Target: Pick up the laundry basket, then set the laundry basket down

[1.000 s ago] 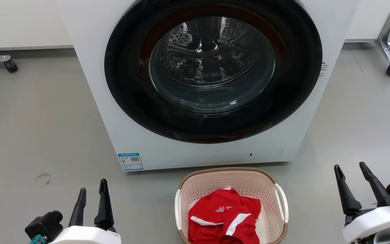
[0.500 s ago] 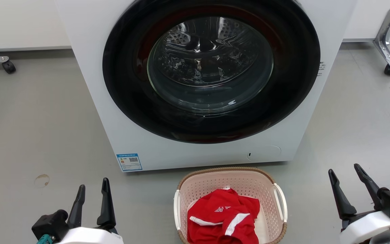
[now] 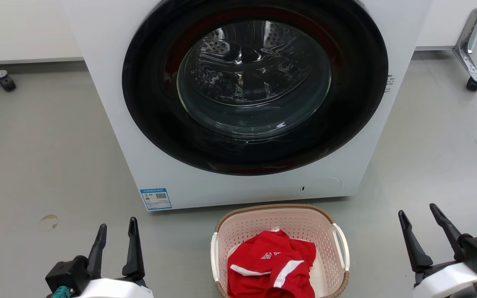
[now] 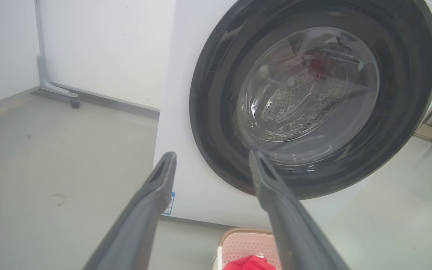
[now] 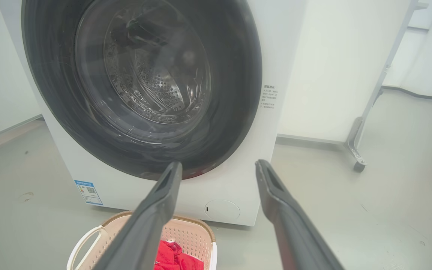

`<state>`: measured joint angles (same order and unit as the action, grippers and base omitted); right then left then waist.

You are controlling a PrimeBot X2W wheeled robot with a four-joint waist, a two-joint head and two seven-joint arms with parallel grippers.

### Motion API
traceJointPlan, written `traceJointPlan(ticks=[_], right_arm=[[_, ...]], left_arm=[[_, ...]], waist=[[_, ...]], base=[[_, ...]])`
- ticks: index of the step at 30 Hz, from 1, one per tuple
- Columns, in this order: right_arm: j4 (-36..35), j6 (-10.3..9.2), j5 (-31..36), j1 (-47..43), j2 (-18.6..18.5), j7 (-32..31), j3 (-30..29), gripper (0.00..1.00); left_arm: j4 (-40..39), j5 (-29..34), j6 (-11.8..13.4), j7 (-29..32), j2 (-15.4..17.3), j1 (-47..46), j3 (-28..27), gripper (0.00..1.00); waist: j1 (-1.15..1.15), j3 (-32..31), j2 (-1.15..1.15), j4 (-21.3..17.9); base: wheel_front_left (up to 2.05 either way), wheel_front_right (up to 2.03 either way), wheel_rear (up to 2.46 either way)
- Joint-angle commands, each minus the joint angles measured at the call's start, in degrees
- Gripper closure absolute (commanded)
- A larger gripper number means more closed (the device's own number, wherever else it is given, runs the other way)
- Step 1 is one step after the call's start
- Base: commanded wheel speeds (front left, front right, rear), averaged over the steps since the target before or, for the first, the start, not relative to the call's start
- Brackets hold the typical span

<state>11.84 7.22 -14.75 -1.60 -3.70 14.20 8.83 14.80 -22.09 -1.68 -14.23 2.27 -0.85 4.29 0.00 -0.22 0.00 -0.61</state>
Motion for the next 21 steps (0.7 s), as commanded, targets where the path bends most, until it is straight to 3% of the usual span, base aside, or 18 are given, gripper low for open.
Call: traceJointPlan(ticks=[1, 21], right_arm=[[-1.31, 0.26, -0.43, 1.30, -1.12, 0.80, 0.91, 0.00], [-1.57, 0.26, -0.75, 1.64, -1.18, 0.80, 0.61, 0.00]], left_arm=[[-1.48, 0.24, 0.67, -0.77, 0.61, -1.19, -1.48, 0.00], [-1.96, 0.08, 1.50, -0.77, 0.61, -1.29, -0.23, 0.00]], waist=[[0.00, -0.01, 0.00, -0.05], [0.00, 0.78, 0.00, 0.13]], base=[[0.00, 0.00, 0.00], [0.00, 0.00, 0.00]])
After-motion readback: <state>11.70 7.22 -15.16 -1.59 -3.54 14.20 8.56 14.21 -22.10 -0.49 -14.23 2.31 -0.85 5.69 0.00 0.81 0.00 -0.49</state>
